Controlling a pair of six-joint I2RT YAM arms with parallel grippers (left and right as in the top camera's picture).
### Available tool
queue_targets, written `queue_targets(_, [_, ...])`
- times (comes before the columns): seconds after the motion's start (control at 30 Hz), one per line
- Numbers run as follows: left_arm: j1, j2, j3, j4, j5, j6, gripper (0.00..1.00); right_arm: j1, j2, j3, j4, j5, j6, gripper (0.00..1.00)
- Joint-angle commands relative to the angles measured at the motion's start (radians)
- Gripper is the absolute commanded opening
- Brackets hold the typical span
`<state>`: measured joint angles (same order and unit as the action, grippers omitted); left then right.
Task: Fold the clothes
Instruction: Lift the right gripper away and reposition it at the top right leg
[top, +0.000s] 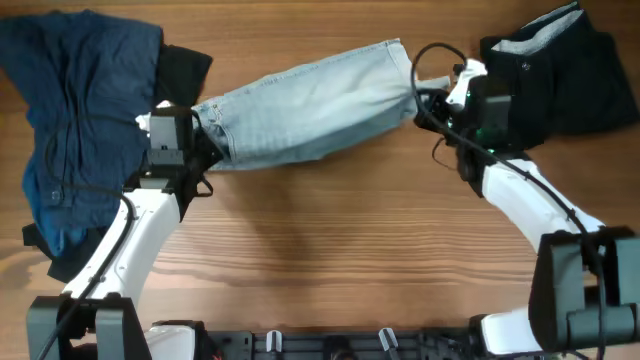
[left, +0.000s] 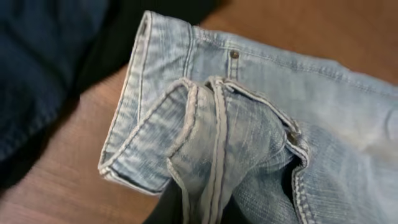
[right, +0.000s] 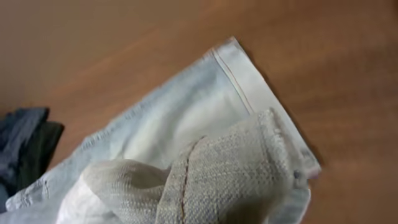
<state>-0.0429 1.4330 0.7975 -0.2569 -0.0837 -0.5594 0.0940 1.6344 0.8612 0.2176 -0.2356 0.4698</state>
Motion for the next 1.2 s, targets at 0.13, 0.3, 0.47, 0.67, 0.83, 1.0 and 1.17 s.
queue_targets(0.13, [0.018,0.02,0.001,0.201,-0.172,0.011,1.0,0.071,0.177,0.021,0.298,0.117,0.026,0.99])
queue_targets(0.3, [0.092,0.019,0.075,0.071,-0.063,0.035,1.0,0.069,0.179,0.207,-0.041,0.058,-0.138,0.99])
queue_targets(0.47, [0.113,0.018,0.223,-0.202,0.097,0.226,1.0,0.073,0.161,0.506,-0.563,-0.034,-0.303,0.99])
queue_targets(0.67, [0.006,0.01,0.237,-0.275,0.18,0.376,0.04,0.244,0.214,0.511,-0.696,-0.094,-0.449,0.09])
queue_targets(0.83, [0.041,-0.011,0.237,-0.307,0.157,0.329,0.04,0.383,0.339,0.511,-0.635,-0.072,-0.441,0.04])
queue_targets(1.0, [0.068,-0.047,0.237,-0.312,0.158,0.293,0.04,0.401,0.454,0.512,-0.438,-0.035,-0.439,0.04])
queue_targets(1.17, [0.067,-0.045,0.237,-0.341,0.158,0.29,0.04,0.388,0.462,0.513,-0.071,0.161,-0.387,0.09])
